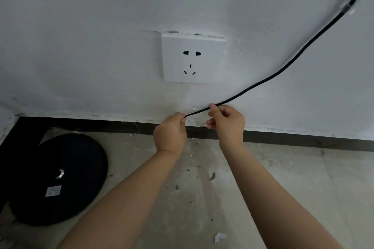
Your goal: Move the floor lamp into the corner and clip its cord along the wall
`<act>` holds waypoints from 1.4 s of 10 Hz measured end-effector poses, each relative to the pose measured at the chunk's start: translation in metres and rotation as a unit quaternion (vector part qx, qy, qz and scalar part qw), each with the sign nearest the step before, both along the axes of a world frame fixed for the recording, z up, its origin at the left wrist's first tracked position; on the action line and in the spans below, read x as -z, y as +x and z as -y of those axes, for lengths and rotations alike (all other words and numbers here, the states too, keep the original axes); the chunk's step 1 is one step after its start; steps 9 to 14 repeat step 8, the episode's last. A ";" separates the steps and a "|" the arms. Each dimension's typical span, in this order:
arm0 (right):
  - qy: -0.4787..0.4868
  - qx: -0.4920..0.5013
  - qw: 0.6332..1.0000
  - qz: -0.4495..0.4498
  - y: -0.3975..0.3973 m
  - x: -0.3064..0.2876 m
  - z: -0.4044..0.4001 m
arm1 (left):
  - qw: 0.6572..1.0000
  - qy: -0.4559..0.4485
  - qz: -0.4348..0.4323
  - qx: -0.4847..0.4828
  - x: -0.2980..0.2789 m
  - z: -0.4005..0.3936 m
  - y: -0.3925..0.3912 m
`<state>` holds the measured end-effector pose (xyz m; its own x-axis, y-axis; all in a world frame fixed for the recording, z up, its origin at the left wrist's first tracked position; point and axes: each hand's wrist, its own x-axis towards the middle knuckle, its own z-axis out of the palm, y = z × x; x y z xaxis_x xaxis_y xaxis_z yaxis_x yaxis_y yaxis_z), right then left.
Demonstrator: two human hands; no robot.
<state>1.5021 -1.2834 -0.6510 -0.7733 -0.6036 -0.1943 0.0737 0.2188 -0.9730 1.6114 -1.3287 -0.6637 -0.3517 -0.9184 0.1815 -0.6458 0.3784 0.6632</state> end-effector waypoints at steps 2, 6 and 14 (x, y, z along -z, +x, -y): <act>0.048 -0.036 0.971 -0.230 -0.001 0.007 -0.002 | 1.000 0.016 0.000 0.007 0.009 -0.002 -0.001; 0.063 -0.048 0.976 -0.203 -0.004 0.005 -0.002 | 0.997 -0.032 0.053 0.049 0.007 0.019 0.003; 0.086 -0.065 0.980 -0.170 -0.012 -0.003 -0.013 | 0.995 -0.075 0.050 0.039 0.003 0.013 0.015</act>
